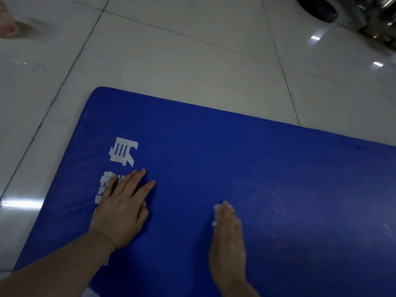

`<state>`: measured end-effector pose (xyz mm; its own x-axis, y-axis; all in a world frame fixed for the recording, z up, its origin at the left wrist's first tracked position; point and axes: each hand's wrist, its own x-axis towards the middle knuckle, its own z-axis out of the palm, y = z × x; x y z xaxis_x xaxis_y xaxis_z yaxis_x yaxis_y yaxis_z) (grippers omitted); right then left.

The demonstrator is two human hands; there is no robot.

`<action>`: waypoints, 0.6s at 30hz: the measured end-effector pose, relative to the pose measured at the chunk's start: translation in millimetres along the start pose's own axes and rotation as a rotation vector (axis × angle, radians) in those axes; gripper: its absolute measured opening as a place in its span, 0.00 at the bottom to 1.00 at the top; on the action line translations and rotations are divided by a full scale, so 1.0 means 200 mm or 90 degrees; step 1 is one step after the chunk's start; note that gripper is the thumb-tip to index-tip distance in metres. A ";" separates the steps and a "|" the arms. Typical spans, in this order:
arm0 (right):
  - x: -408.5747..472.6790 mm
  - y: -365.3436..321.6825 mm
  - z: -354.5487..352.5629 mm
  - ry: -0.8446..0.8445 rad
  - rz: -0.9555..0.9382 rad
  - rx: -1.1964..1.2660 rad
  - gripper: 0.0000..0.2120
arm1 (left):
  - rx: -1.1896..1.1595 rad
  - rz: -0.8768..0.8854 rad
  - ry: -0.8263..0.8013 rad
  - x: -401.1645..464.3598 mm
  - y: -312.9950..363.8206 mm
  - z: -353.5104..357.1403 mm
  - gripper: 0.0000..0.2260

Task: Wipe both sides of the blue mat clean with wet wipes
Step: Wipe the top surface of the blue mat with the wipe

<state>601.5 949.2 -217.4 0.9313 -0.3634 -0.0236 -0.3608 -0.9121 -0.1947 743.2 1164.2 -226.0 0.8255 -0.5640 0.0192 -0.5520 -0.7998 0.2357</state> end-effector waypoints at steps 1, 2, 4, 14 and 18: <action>0.02 0.08 -0.03 0.012 0.085 -0.009 0.25 | 0.001 0.000 0.002 0.00 0.00 0.00 0.23; 0.04 0.13 -0.07 0.012 0.145 0.013 0.25 | 0.002 -0.002 0.003 0.00 0.00 0.01 0.23; 0.03 0.18 -0.09 -0.004 0.210 0.073 0.23 | 0.003 -0.003 0.006 0.00 0.00 0.01 0.24; -0.07 0.02 -0.02 0.003 0.032 0.021 0.24 | -0.020 0.036 0.071 -0.08 0.04 -0.01 0.22; -0.09 0.15 -0.08 -0.011 0.186 0.052 0.23 | -0.048 0.106 0.044 -0.33 0.10 0.01 0.21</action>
<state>573.7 924.4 -208.2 0.7894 -0.6045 -0.1072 -0.6095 -0.7507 -0.2550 677.8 1185.2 -223.6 0.7313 -0.6697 0.1293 -0.6731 -0.6780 0.2954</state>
